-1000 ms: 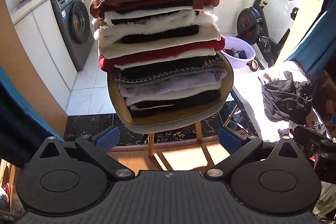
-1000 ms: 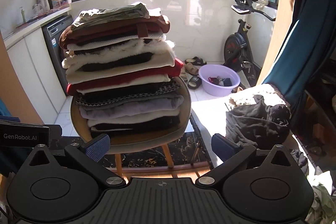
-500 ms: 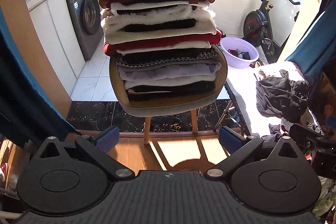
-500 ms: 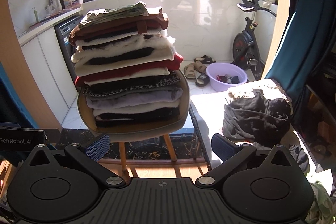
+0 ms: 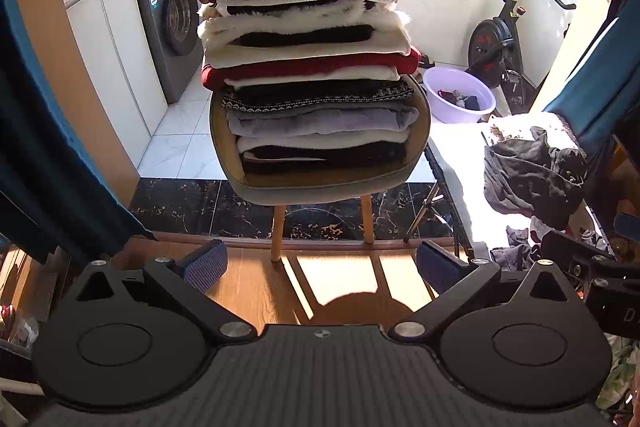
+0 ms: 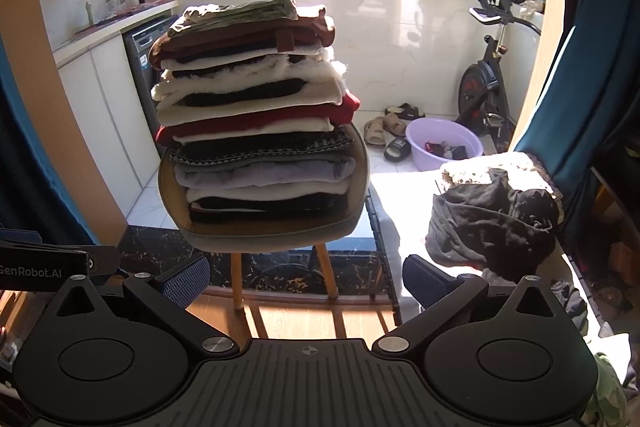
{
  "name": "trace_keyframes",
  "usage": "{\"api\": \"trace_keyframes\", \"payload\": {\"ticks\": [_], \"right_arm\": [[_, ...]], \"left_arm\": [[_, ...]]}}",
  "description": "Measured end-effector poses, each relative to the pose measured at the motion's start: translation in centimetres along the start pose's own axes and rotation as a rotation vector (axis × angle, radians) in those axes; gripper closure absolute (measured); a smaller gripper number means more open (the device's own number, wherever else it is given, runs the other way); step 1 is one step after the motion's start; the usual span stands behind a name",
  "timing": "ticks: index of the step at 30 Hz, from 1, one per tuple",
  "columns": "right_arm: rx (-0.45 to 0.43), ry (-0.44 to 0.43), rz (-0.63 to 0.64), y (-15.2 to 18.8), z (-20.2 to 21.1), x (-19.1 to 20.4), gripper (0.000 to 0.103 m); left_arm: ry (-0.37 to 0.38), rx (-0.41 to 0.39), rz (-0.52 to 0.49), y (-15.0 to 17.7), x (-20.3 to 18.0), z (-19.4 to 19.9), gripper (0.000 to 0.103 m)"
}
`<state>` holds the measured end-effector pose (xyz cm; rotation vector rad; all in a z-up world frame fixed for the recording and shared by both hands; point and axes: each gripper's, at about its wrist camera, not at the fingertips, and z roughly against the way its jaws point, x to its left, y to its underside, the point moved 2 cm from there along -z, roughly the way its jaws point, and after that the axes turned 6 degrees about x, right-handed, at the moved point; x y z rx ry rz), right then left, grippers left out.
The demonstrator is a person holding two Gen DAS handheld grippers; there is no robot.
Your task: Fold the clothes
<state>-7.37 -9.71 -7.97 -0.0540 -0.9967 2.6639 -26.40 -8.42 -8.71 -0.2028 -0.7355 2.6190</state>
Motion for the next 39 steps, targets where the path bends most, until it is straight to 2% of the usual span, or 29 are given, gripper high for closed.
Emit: {"api": "trace_keyframes", "payload": {"ticks": [14,39], "right_arm": [[-0.004,0.015,-0.030,-0.6,-0.4,-1.4,0.001],[-0.007,0.026,-0.037,-0.4,-0.1,-1.4,0.001]], "left_arm": [[0.005,0.005,0.000,-0.4,-0.5,-0.3,0.000],[0.006,0.005,-0.003,0.3,-0.5,0.3,0.000]]}}
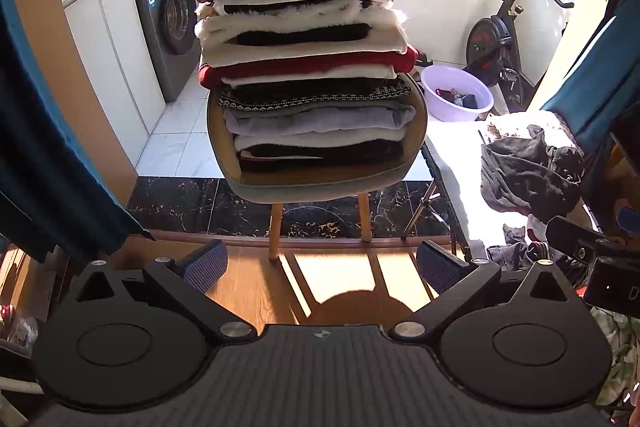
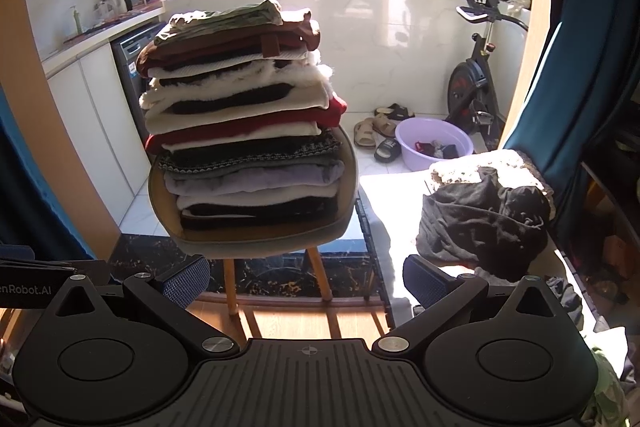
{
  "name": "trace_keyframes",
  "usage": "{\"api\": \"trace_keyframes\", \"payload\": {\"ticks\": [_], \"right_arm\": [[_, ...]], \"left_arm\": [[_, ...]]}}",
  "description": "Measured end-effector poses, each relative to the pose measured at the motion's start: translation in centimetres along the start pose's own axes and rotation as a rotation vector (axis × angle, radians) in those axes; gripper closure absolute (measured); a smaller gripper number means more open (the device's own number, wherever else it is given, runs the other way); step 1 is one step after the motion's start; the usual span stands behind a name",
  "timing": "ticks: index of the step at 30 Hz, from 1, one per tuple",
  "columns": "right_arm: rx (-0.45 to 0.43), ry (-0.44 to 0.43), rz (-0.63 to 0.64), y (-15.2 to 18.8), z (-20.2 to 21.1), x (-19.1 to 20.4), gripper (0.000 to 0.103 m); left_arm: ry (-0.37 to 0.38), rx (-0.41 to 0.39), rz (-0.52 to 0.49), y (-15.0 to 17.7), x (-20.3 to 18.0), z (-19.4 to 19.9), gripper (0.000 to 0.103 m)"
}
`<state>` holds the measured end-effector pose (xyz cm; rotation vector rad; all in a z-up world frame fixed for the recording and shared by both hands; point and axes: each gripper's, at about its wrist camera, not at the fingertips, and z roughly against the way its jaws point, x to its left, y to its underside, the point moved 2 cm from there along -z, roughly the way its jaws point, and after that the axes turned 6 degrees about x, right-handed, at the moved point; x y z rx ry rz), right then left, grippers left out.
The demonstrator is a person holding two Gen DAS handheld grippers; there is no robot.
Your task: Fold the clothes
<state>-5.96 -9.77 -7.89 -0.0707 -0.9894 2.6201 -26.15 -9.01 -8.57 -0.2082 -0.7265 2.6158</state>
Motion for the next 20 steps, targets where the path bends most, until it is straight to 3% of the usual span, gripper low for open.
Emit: {"api": "trace_keyframes", "payload": {"ticks": [20], "right_arm": [[-0.005,0.018,0.010,-0.24,-0.33,-0.07,0.001]], "left_arm": [[0.004,-0.018,0.004,-0.44,-0.22,-0.07,0.000]]}}
